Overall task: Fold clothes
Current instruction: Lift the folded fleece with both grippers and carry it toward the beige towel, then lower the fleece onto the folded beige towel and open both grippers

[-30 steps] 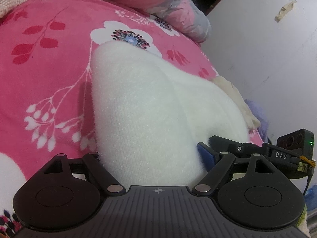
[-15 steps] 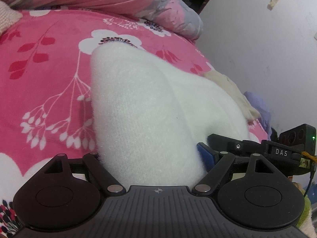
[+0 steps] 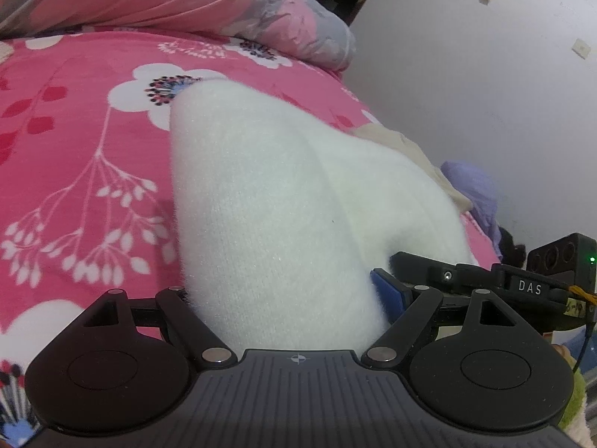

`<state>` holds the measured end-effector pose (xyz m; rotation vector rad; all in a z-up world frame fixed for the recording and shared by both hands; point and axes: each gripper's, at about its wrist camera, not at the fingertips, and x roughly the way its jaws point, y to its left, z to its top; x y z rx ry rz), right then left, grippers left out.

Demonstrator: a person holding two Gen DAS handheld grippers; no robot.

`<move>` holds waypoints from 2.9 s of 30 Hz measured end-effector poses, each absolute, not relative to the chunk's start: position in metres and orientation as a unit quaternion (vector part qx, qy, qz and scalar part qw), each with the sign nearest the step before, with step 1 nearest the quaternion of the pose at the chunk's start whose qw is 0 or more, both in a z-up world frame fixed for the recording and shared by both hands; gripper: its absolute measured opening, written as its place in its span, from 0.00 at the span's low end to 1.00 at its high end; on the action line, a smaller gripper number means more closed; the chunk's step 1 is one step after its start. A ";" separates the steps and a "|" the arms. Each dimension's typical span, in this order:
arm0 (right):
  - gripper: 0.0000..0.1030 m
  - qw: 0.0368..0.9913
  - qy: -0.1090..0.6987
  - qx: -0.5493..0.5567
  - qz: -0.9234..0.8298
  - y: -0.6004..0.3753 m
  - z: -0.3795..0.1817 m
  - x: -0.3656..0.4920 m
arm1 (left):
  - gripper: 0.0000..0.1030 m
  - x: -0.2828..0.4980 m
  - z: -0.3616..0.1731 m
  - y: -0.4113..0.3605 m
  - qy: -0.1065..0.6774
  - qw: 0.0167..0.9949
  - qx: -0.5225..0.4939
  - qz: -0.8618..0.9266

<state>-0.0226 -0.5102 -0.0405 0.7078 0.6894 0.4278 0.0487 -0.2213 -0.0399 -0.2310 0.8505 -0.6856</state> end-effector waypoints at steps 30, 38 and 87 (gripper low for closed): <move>0.60 0.916 0.279 0.256 0.135 -0.616 0.045 0.000 | 0.80 0.113 0.003 -0.348 0.387 0.792 -0.131 -0.453; 0.60 0.921 0.281 0.241 0.121 -0.692 0.067 0.066 | 0.80 0.174 0.020 -0.431 0.382 0.776 -0.140 -0.481; 0.98 0.896 0.355 0.235 0.129 -0.865 -0.040 0.184 | 0.83 0.248 -0.084 -0.490 0.462 0.709 -0.195 -0.495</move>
